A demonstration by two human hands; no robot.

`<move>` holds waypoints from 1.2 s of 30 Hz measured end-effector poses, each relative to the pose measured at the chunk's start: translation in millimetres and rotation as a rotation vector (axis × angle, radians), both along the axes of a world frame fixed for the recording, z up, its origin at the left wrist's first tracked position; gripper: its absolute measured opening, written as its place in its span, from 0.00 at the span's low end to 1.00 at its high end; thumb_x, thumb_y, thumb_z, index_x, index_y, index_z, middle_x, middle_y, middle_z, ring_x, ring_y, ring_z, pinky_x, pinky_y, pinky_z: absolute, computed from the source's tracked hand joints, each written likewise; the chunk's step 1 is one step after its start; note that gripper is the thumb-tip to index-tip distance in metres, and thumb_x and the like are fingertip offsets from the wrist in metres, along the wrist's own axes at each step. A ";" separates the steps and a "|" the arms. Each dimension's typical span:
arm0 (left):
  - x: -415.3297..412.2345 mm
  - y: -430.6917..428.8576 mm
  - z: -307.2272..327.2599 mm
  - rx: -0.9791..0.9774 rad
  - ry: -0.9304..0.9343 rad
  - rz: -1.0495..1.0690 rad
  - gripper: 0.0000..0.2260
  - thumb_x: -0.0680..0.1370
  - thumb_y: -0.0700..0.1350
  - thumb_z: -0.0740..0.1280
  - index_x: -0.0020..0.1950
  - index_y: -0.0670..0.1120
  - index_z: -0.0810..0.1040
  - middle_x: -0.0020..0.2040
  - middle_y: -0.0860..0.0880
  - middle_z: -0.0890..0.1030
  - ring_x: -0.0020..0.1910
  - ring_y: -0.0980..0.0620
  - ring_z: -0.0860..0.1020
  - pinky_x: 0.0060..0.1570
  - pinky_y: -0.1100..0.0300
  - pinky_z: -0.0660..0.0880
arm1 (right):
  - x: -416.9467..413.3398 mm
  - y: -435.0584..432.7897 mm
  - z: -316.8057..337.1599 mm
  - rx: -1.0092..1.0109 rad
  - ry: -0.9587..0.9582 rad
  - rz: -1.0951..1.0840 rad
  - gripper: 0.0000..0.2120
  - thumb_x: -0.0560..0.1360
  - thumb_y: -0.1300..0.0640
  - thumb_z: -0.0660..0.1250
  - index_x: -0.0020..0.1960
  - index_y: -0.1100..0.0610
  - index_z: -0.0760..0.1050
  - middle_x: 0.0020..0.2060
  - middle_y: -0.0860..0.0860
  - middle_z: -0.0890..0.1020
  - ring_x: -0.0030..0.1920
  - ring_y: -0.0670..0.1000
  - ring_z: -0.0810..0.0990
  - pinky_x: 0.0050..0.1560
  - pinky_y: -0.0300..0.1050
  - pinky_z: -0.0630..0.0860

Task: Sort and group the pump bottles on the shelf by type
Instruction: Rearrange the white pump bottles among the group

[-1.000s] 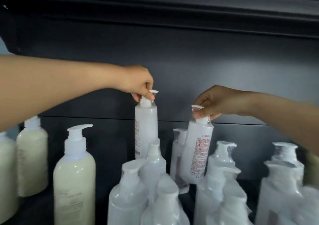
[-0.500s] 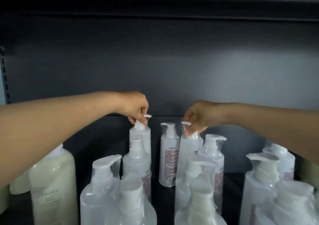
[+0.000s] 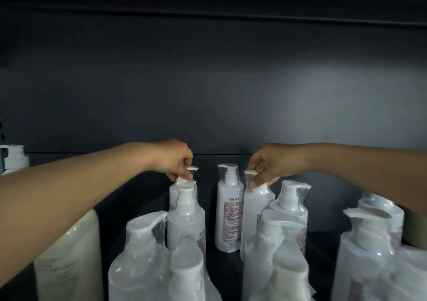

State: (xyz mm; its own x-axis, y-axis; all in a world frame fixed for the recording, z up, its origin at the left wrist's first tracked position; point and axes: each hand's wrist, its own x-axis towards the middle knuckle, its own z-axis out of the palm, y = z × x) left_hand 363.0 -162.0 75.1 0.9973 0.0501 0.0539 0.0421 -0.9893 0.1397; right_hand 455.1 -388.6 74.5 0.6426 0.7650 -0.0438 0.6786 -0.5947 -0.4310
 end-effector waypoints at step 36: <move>-230.2 -232.6 26.2 0.213 -0.473 -0.028 0.11 0.78 0.52 0.60 0.51 0.46 0.75 0.50 0.48 0.77 0.50 0.47 0.76 0.53 0.49 0.75 | -263.0 -225.1 39.7 -0.085 -0.687 -0.396 0.24 0.74 0.43 0.64 0.66 0.54 0.71 0.63 0.51 0.76 0.63 0.54 0.72 0.61 0.47 0.69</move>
State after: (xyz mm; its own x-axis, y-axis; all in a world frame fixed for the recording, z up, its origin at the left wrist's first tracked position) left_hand 132.9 -394.6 101.2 0.8621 -0.0372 0.5054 -0.0036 -0.9977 -0.0673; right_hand 192.1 -613.7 114.2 0.7703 0.4859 0.4129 0.5072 -0.8594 0.0650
